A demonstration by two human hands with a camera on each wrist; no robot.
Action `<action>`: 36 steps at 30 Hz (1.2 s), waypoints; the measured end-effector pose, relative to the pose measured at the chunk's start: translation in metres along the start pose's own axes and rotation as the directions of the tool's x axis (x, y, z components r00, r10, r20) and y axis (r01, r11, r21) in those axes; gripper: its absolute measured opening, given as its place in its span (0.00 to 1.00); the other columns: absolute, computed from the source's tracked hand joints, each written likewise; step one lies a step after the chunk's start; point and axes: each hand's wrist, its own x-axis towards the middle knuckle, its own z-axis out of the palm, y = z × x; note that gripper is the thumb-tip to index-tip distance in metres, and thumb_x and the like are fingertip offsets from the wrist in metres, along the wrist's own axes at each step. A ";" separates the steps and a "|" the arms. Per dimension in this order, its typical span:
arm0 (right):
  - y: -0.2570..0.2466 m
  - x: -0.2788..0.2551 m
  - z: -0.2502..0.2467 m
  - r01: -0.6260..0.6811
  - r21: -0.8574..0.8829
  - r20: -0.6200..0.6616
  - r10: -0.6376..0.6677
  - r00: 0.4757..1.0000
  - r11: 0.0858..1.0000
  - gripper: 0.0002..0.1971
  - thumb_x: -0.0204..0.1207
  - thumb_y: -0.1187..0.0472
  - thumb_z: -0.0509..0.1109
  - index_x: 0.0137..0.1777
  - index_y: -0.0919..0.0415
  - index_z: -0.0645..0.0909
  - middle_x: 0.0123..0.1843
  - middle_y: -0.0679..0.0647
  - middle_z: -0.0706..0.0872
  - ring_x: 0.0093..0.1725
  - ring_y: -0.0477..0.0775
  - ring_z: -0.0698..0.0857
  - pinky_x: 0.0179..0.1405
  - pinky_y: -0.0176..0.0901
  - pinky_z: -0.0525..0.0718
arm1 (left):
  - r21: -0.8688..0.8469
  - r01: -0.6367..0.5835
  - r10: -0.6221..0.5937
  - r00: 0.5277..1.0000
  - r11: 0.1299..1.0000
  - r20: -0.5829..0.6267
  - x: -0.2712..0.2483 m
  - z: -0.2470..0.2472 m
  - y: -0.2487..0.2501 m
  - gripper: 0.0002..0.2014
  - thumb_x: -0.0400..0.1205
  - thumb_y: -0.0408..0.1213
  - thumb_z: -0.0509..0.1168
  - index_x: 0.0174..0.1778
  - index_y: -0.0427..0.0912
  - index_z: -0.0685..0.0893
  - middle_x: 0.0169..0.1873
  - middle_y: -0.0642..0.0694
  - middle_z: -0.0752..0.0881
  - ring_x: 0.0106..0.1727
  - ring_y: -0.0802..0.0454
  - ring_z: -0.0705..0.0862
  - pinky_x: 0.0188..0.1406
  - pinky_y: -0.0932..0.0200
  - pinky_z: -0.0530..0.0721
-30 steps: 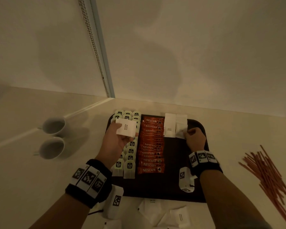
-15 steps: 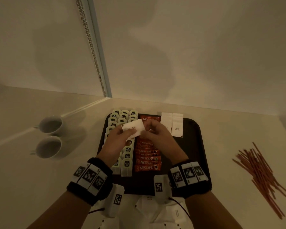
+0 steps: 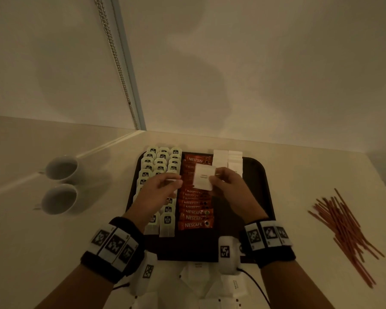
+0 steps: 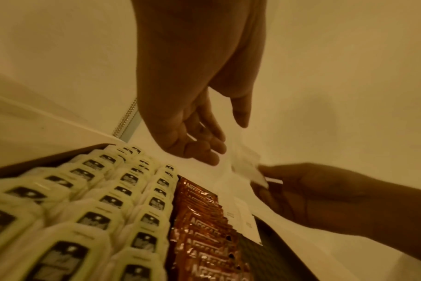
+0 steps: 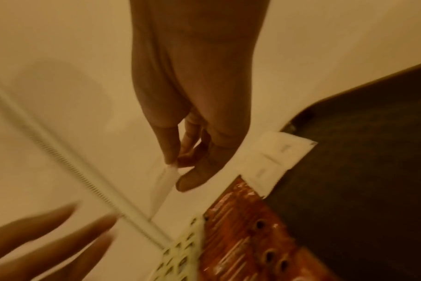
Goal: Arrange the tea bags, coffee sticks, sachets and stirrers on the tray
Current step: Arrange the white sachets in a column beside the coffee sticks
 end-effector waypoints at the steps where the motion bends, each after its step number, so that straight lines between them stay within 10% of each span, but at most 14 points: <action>1: 0.005 0.004 -0.010 -0.044 -0.004 -0.039 0.044 0.998 0.999 0.08 0.80 0.66 0.64 0.57 0.63 0.77 0.59 0.58 0.84 0.53 0.52 0.87 0.42 0.39 0.87 | 0.006 0.020 -0.020 1.000 1.000 0.020 -0.003 -0.006 -0.005 0.07 0.83 0.40 0.65 0.54 0.49 0.85 0.47 0.49 0.89 0.41 0.54 0.86 0.36 0.63 0.79; 6: 0.029 0.032 -0.051 -0.106 -0.269 -0.318 0.015 0.948 0.957 0.12 0.80 0.66 0.64 0.63 0.63 0.76 0.59 0.58 0.83 0.52 0.52 0.84 0.45 0.42 0.86 | 0.080 0.067 -0.070 0.996 0.995 0.045 -0.029 -0.047 -0.038 0.08 0.84 0.36 0.62 0.51 0.49 0.86 0.43 0.47 0.90 0.40 0.51 0.87 0.41 0.57 0.81; 12: 0.043 0.054 -0.053 -0.162 -0.362 -0.360 0.023 0.933 0.918 0.13 0.77 0.64 0.69 0.61 0.59 0.75 0.55 0.58 0.84 0.50 0.56 0.86 0.53 0.57 0.87 | 0.258 0.184 -0.181 0.983 0.949 -0.035 -0.065 -0.095 -0.089 0.09 0.84 0.30 0.62 0.48 0.47 0.86 0.38 0.48 0.90 0.40 0.44 0.86 0.38 0.55 0.78; 27: 0.045 0.073 -0.038 -0.107 -0.503 -0.458 -0.160 0.874 0.857 0.14 0.74 0.66 0.73 0.56 0.65 0.74 0.42 0.54 0.81 0.48 0.58 0.85 0.45 0.44 0.83 | 0.151 0.352 -0.317 0.924 0.924 -0.216 -0.115 -0.140 -0.134 0.09 0.84 0.27 0.61 0.48 0.41 0.86 0.40 0.40 0.90 0.39 0.37 0.84 0.37 0.54 0.76; 31: 0.030 0.038 -0.032 0.052 -0.512 -0.328 -0.251 0.911 0.857 0.12 0.75 0.58 0.72 0.54 0.60 0.77 0.44 0.48 0.82 0.46 0.48 0.84 0.44 0.37 0.82 | 0.139 0.317 -0.279 0.930 0.938 -0.238 -0.124 -0.146 -0.131 0.10 0.84 0.27 0.59 0.48 0.41 0.86 0.41 0.39 0.89 0.40 0.37 0.85 0.38 0.54 0.76; 36: 0.029 -0.068 -0.024 0.183 -0.638 0.236 -0.037 0.971 0.748 0.07 0.74 0.55 0.73 0.50 0.54 0.82 0.47 0.44 0.85 0.46 0.37 0.83 0.43 0.26 0.79 | 0.163 0.257 -0.214 0.946 0.953 -0.242 -0.143 -0.151 -0.144 0.12 0.85 0.28 0.58 0.48 0.45 0.86 0.38 0.45 0.90 0.42 0.36 0.85 0.40 0.52 0.77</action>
